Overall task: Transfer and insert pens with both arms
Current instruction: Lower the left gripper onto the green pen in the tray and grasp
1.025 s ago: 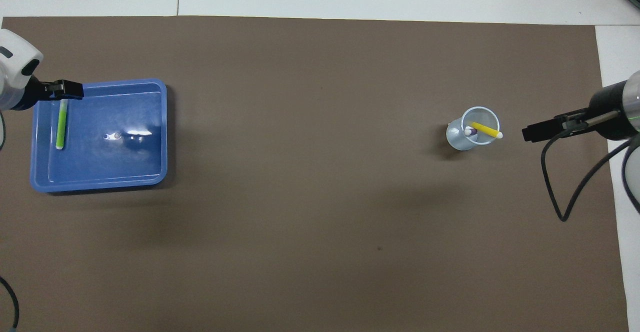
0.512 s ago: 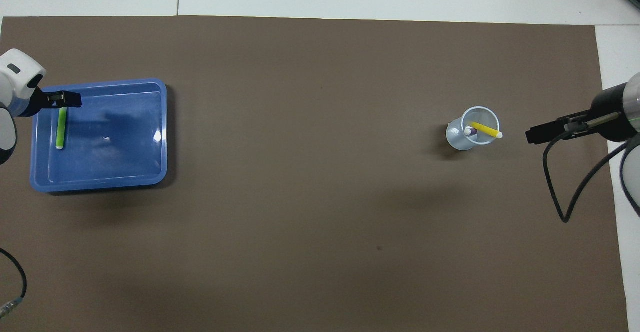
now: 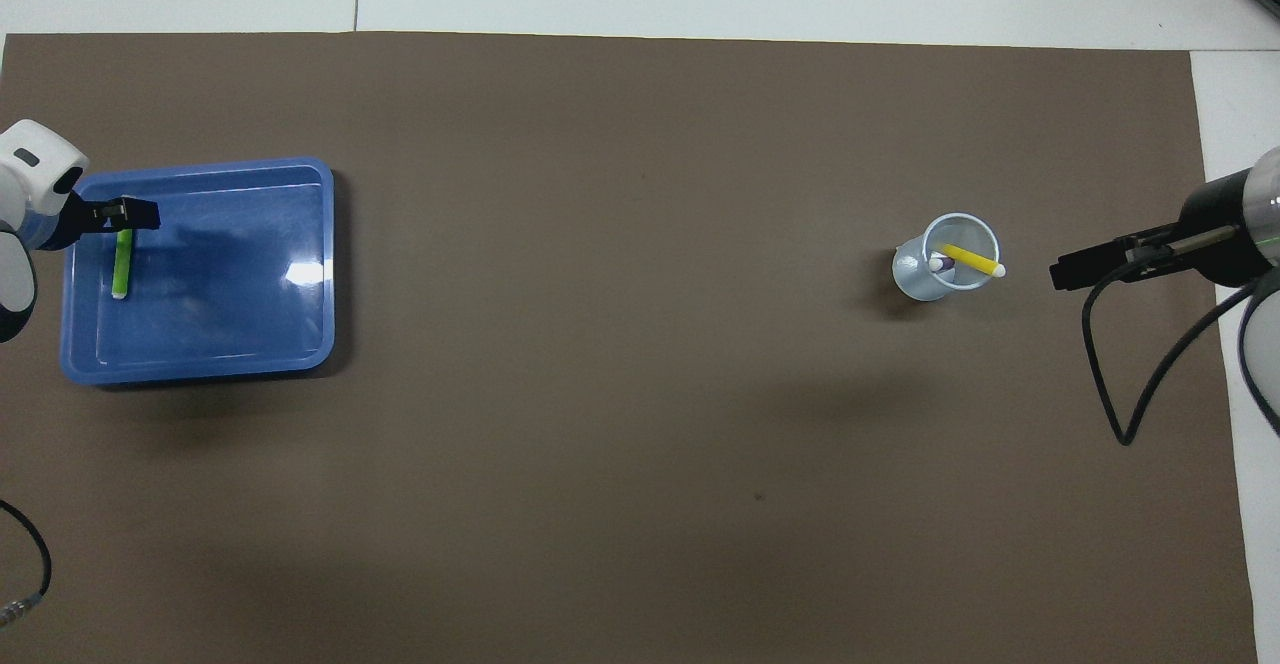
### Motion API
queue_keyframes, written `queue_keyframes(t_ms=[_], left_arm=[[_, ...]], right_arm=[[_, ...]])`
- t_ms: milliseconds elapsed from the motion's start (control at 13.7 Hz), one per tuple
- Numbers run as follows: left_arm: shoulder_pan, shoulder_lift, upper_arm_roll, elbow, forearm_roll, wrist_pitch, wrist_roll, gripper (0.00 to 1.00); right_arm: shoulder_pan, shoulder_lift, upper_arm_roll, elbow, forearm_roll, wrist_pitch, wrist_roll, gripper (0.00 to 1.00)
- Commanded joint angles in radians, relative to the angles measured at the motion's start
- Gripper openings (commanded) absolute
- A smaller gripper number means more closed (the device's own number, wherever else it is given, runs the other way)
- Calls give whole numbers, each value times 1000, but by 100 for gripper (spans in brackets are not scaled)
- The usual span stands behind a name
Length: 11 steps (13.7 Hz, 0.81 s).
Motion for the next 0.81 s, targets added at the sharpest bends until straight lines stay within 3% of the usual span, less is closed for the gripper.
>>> queue_keyframes(t_ms=[0,293,512,659,732], left_arm=[[8,-7,-9,-45,12,65,-19,100],[4,-13,-7,-99,12,140,-47,98],[4,-15,-7,-105,12,143,-48,90],[5,-17,-7,-108,12,143,-47,79],[4,-17,-7,-108,12,142,-48,67]], right_arm=[[-3,-5,10,7,-23,-16,37,100],[0,-5,10,10,-21,-22,41,100],[2,-5,10,10,-23,-22,41,100],[3,-5,10,11,-23,-25,40,100],[5,-5,10,11,-23,-25,40,100]])
